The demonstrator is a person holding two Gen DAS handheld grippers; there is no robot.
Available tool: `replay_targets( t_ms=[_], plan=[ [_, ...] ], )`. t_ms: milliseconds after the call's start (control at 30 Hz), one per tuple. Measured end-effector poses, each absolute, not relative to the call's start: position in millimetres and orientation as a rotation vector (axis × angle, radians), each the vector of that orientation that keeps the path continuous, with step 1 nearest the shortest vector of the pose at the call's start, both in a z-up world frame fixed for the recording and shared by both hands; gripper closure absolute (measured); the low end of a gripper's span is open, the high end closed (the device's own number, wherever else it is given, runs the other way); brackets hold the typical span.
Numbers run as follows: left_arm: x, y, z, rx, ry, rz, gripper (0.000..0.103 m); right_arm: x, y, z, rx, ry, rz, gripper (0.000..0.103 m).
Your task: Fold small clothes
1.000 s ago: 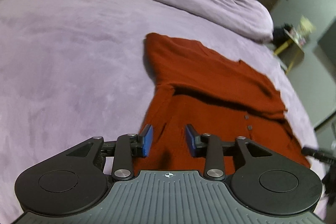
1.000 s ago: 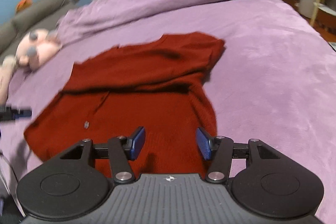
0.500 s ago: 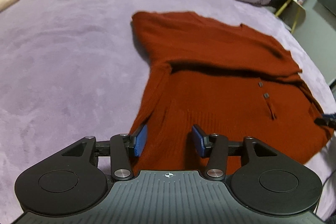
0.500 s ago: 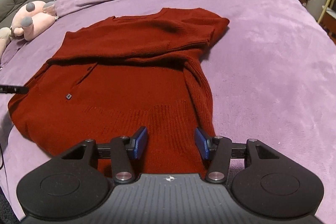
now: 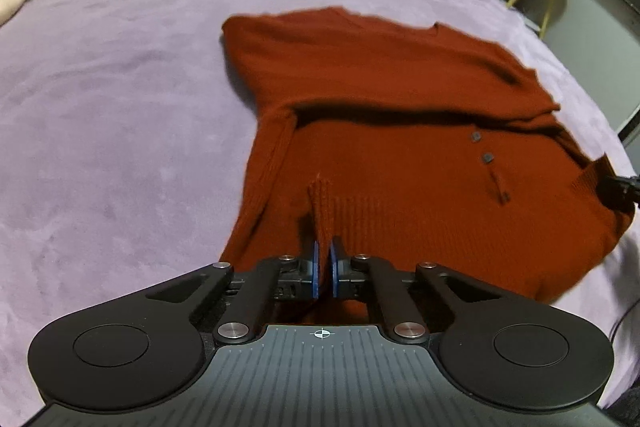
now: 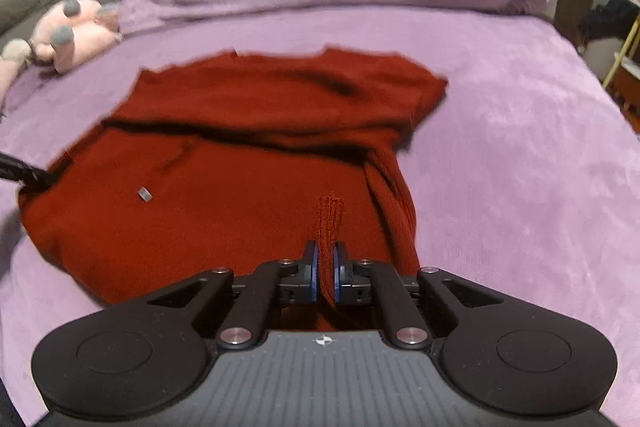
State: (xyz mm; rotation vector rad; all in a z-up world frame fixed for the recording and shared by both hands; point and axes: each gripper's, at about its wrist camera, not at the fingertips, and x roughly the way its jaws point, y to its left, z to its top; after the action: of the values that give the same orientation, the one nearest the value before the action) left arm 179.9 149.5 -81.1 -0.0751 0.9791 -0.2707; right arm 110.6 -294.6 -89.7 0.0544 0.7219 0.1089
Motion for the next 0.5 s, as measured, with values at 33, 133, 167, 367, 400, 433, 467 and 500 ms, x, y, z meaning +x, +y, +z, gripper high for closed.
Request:
replay_targets(
  t_ms=[33,133,167,367,400,433,467,500],
  plan=[
    [179.6,150.9,-72.1,-0.092,0.944,-0.268,0.096,110.0,-295.9,-81.5,0.073,0.686,0.117,0.097],
    [190.5,164.8,-32.1,-0.213,0.838,-0.248,0.096,115.6,-303.7,-58.1,0.121,0.571,0.116,0.098],
    [196.4,169.4,-21.4,-0.242,0.805,-0.24,0.096,121.1,-307.3,-52.2,0.133,0.543,0.106,0.098],
    [251.3,176.2,-13.4,-0.276,0.698,-0.086,0.096,183.1,-328.2,-52.6,0.181,0.486,-0.052,0.098],
    [263.5,175.2,-25.8,-0.294,0.724,-0.075,0.096,195.6,-331.9,-59.8,0.193,0.505,-0.072,0.098],
    [272.7,172.6,-37.9,-0.297,0.753,-0.078,0.096,208.6,-334.8,-69.0,0.206,0.539,-0.087,0.098],
    [280.3,169.9,-49.8,-0.295,0.787,-0.081,0.095,216.8,-335.7,-78.1,0.216,0.571,-0.091,0.098],
    [287.6,167.3,-64.1,-0.29,0.834,-0.083,0.095,224.7,-336.4,-87.7,0.22,0.604,-0.092,0.098]
  ],
)
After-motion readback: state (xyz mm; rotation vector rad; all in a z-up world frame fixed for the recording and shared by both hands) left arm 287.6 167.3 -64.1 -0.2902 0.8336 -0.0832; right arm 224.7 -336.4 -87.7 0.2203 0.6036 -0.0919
